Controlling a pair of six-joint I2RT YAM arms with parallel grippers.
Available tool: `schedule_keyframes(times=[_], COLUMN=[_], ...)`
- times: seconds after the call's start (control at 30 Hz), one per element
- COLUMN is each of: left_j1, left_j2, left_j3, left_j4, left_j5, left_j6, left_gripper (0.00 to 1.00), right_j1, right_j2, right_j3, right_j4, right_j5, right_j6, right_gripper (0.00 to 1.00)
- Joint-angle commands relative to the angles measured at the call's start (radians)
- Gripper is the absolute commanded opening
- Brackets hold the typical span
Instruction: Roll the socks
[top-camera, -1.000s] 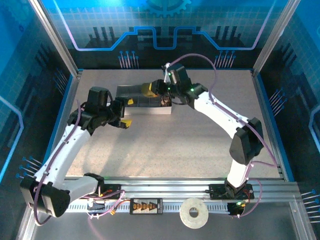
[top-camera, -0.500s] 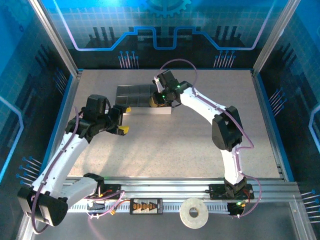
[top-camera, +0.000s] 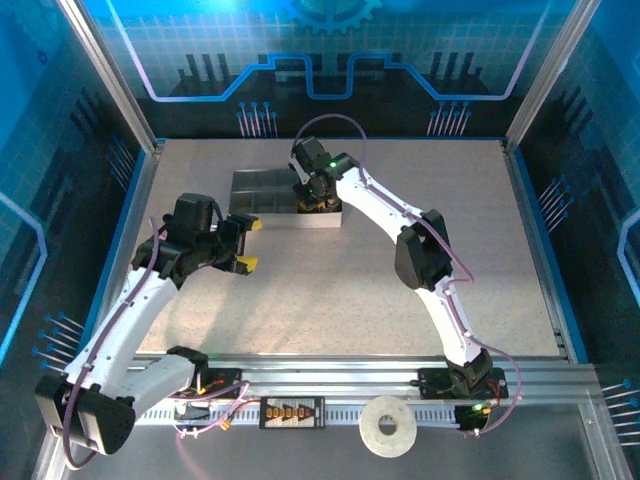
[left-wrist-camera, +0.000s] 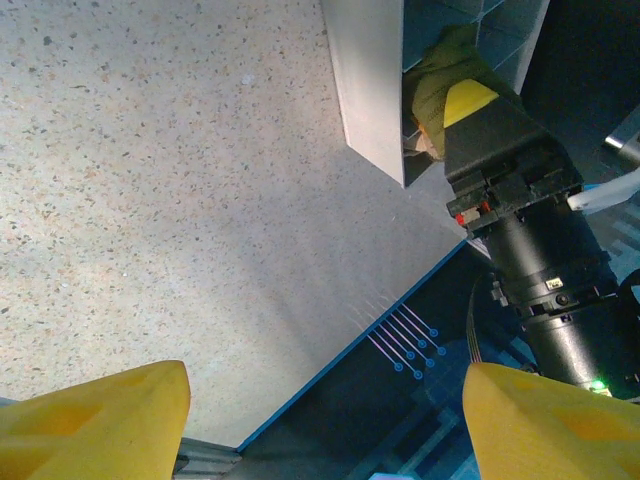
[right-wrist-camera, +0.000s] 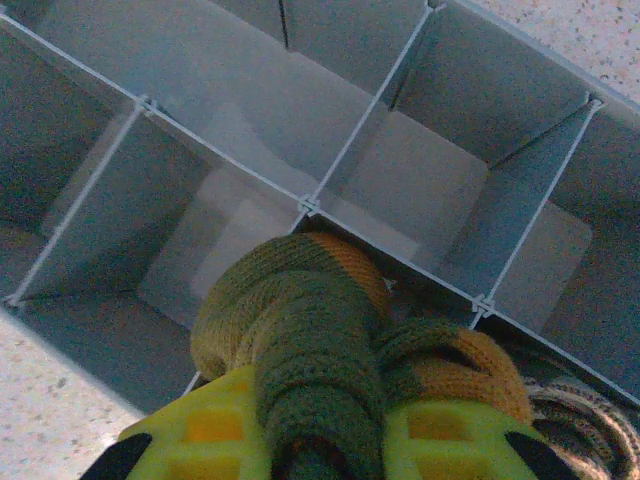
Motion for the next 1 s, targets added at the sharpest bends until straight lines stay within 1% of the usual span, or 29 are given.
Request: schedule_keyframes(times=[0.0, 0.17, 0.27, 0.37, 0.47, 0.7, 0.73, 0.83, 0.87, 0.97], left_j1=[0.004, 0.008, 0.01, 0.01, 0.009, 0.011, 0.011, 0.011, 0.011, 0.01], left_j2=[-0.022, -0.024, -0.018, -0.011, -0.007, -0.007, -0.007, -0.005, -0.004, -0.002], left_j3=[-0.014, -0.013, -0.013, -0.005, 0.003, 0.003, 0.002, 0.006, 0.008, 0.011], left_j4=[-0.023, -0.021, -0.014, -0.013, -0.014, -0.013, -0.01, -0.008, -0.006, -0.004], left_j5=[0.005, 0.009, 0.011, 0.012, 0.014, 0.013, 0.013, 0.013, 0.012, 0.014], left_j6=[-0.003, -0.006, -0.007, -0.002, 0.002, -0.002, -0.003, -0.004, -0.004, -0.002], left_gripper=[0.72, 0.72, 0.71, 0.71, 0.71, 0.71, 0.71, 0.71, 0.71, 0.7], right_j1=[0.021, 0.026, 0.035, 0.037, 0.037, 0.038, 0.038, 0.038, 0.038, 0.035], right_j2=[0.074, 0.077, 0.115, 0.158, 0.178, 0.193, 0.193, 0.188, 0.183, 0.156], right_j3=[0.041, 0.034, 0.065, 0.09, 0.079, 0.095, 0.11, 0.157, 0.169, 0.191], right_j4=[-0.14, -0.142, -0.169, -0.214, -0.237, -0.271, -0.28, -0.312, -0.322, -0.335], right_j5=[0.086, 0.098, 0.107, 0.115, 0.136, 0.148, 0.144, 0.132, 0.128, 0.107], right_j6=[-0.014, -0.027, -0.042, -0.025, -0.011, -0.01, -0.009, 0.004, 0.011, 0.031], right_gripper=[0.0, 0.0, 0.0, 0.0, 0.0, 0.0, 0.02, 0.24, 0.29, 0.39])
